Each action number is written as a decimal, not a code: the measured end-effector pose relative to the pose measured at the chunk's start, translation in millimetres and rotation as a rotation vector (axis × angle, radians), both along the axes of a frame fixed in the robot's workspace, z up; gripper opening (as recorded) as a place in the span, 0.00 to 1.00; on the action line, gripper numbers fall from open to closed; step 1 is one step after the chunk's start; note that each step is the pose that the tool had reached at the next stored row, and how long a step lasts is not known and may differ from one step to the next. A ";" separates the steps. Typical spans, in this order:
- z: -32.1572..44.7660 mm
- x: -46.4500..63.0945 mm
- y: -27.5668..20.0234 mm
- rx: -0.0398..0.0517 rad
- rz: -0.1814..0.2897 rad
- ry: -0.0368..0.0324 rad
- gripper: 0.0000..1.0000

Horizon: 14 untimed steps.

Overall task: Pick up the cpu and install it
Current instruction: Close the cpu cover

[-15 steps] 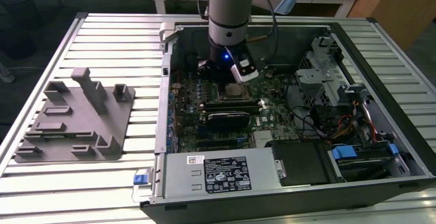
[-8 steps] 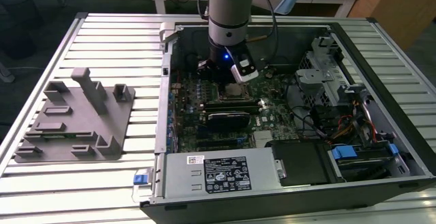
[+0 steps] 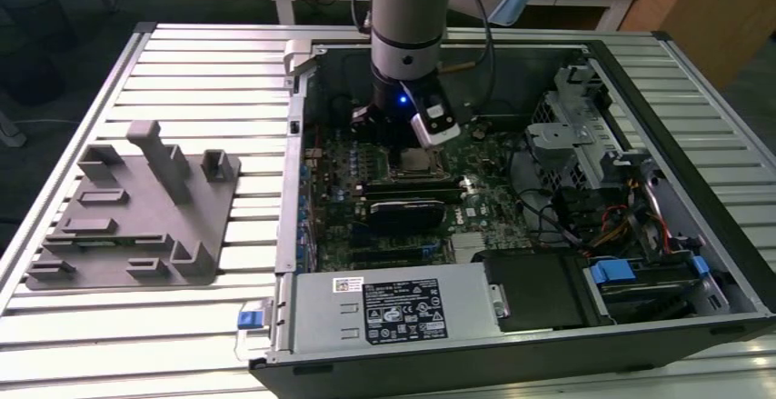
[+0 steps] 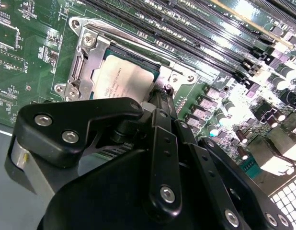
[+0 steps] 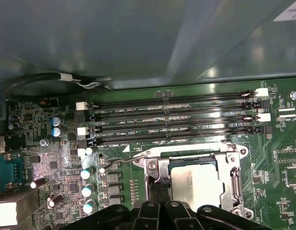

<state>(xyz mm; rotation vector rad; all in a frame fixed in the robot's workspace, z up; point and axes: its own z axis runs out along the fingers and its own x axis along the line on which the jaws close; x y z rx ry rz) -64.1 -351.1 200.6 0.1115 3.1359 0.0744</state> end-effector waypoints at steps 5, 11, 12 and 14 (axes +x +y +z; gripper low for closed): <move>-0.6 0.0 0.0 0.0007 0.000 -0.0001 0.11; -2.4 -0.1 0.0 0.0027 0.000 0.0001 0.11; -2.5 -0.1 0.0 0.0040 0.000 0.0000 0.11; -2.6 -0.2 0.0 0.0068 0.000 0.0000 0.11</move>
